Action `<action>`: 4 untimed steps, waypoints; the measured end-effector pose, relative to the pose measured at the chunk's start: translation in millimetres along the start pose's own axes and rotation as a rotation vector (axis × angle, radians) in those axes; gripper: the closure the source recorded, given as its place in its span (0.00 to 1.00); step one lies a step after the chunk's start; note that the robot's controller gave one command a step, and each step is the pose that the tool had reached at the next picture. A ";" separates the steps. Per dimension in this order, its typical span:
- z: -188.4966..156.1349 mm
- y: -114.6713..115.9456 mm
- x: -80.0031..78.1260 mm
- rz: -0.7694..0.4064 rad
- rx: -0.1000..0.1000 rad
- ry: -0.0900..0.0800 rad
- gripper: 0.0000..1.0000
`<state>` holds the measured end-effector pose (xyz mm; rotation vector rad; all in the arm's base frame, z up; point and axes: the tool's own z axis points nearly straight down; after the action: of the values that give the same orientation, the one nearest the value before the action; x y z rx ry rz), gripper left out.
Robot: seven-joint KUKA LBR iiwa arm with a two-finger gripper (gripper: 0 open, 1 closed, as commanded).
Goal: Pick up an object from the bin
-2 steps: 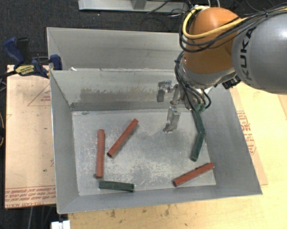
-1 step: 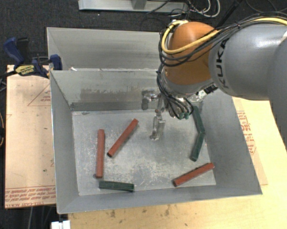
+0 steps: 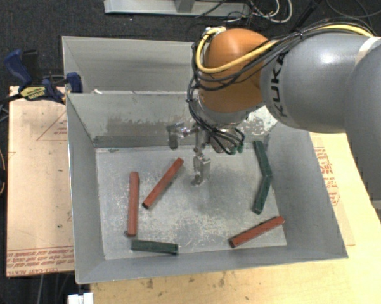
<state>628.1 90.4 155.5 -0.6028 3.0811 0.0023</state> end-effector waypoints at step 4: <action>84.0 43.6 -23.6 -0.281 0.000 -0.002 1.00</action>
Offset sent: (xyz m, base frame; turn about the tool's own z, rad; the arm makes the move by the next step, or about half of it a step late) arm 0.0093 0.0273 -0.0855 -0.3027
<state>633.7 139.8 71.7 -1.0280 2.9641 0.0031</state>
